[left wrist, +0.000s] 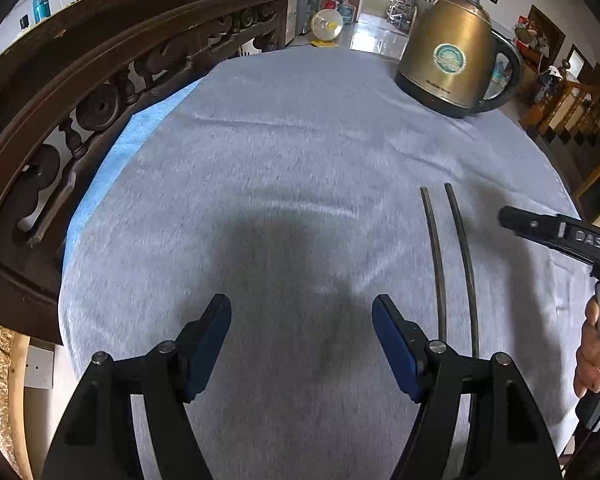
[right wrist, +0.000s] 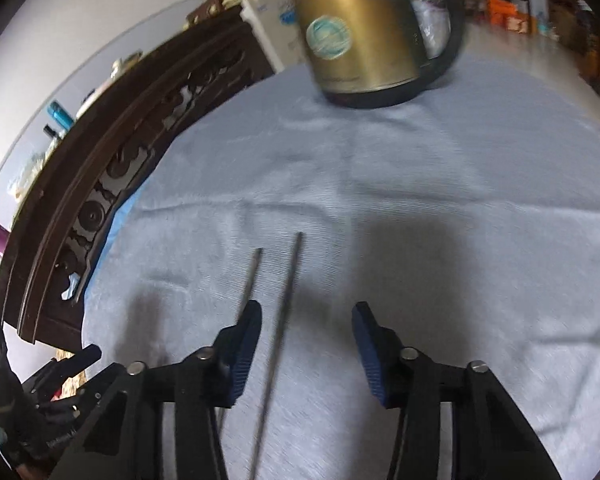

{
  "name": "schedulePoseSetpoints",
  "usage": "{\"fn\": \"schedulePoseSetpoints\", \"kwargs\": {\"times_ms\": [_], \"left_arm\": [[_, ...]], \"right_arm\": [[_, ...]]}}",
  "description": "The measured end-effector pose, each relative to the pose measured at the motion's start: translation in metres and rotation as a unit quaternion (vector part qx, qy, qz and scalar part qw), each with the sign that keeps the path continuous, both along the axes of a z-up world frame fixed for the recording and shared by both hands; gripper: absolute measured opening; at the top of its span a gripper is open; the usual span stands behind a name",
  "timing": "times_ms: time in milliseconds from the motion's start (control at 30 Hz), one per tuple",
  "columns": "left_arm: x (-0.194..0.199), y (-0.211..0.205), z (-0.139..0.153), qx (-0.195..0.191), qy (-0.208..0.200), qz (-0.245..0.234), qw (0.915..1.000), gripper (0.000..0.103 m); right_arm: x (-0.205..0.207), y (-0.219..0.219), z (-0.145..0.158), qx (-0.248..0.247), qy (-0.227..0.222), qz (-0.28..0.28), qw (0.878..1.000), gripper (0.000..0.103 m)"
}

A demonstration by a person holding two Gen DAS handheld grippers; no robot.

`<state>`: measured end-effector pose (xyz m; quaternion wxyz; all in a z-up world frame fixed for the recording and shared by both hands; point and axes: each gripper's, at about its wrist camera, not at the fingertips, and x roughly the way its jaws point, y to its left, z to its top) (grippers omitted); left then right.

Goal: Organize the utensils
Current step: 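Move both tools back to the two remaining dark chopsticks on the cloth, then grasp one dark chopstick with the right tool while the left tool grasps the other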

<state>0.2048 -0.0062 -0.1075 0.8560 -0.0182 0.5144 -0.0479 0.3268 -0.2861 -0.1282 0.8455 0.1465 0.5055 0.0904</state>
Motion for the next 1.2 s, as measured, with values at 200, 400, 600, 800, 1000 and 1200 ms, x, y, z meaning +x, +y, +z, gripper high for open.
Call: {"fn": "schedulePoseSetpoints", "kwargs": {"times_ms": [200,400,600,800,1000,1200], "left_arm": [[0.021,0.000,-0.005,0.001,0.005,-0.001,1.0000,0.074],[0.032,-0.008,-0.005,0.000,0.007,-0.022,0.9997,0.074],[0.048,-0.022,-0.002,0.004,0.018,-0.041,0.9990,0.072],[0.069,-0.060,-0.011,0.004,0.046,-0.081,0.9956,0.067],[0.094,-0.102,-0.032,0.000,0.093,-0.111,0.9894,0.061],[0.112,-0.121,-0.037,0.005,0.108,-0.120,0.9869,0.049]], "right_arm": [[0.032,0.025,-0.019,-0.027,0.043,0.012,0.999,0.039],[0.043,0.040,-0.032,-0.062,0.071,0.011,0.996,0.028],[0.042,0.039,-0.036,-0.079,0.091,0.004,0.993,0.008],[0.025,-0.002,-0.038,-0.073,0.096,-0.034,0.992,0.007],[0.010,-0.037,-0.039,-0.058,0.116,-0.058,0.990,0.007],[0.006,-0.049,-0.040,-0.047,0.119,-0.054,0.990,0.007]]}}
